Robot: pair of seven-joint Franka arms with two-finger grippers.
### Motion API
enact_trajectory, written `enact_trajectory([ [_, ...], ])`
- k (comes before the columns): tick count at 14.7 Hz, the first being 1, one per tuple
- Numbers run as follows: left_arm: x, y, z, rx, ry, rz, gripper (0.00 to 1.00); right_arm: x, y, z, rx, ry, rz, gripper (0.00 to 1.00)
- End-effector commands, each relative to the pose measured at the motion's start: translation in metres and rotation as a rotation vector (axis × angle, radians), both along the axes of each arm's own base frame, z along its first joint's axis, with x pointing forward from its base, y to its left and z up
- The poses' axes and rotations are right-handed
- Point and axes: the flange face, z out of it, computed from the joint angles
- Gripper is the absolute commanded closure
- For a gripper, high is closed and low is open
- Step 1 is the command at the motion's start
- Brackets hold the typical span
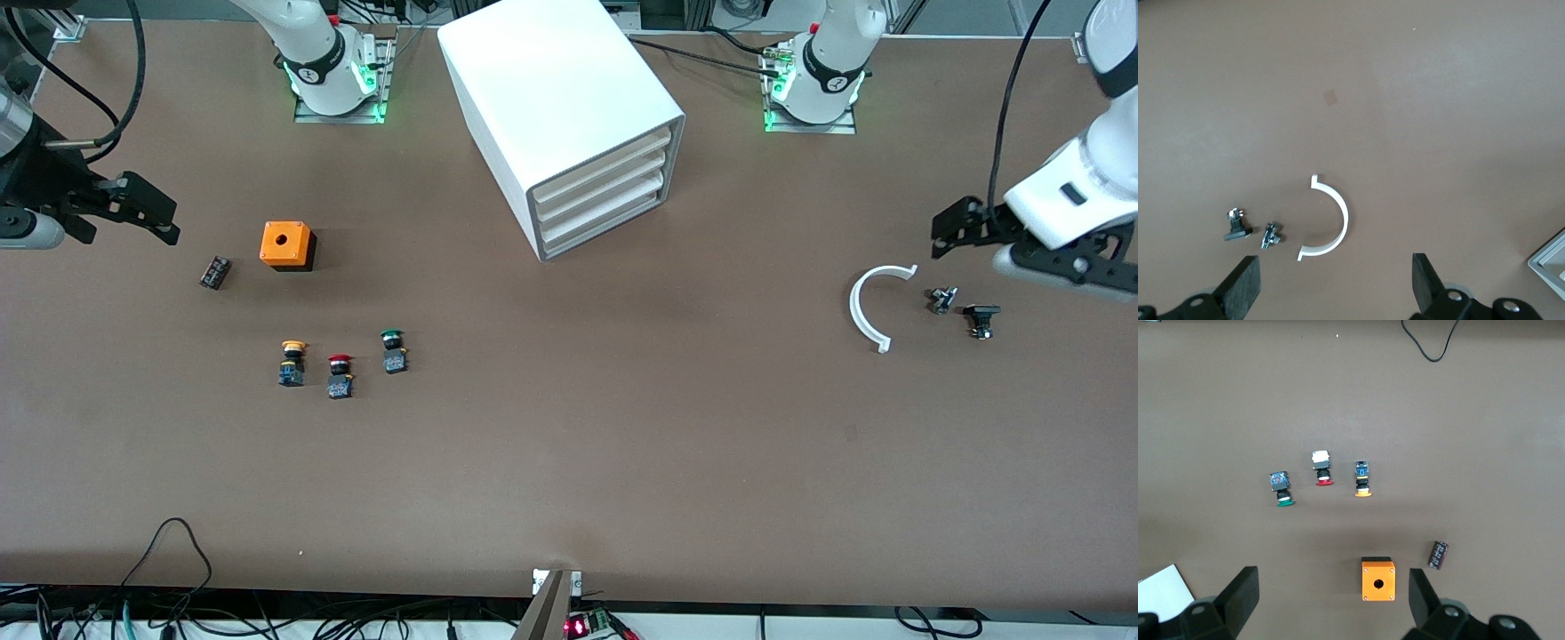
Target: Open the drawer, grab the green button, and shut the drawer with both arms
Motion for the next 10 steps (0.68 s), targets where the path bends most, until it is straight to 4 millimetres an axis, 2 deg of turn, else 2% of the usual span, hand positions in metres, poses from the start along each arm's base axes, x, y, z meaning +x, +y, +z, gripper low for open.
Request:
enact_trajectory([
  [1,-0.015,-0.002,0.002,-0.009,0.006,-0.004,0.0,0.004,0.001,0.005,-0.017,-0.015,0.01,0.01],
  [10,-0.019,-0.004,0.013,-0.005,0.027,0.004,0.0,0.003,0.001,0.006,-0.017,-0.016,0.014,0.01],
])
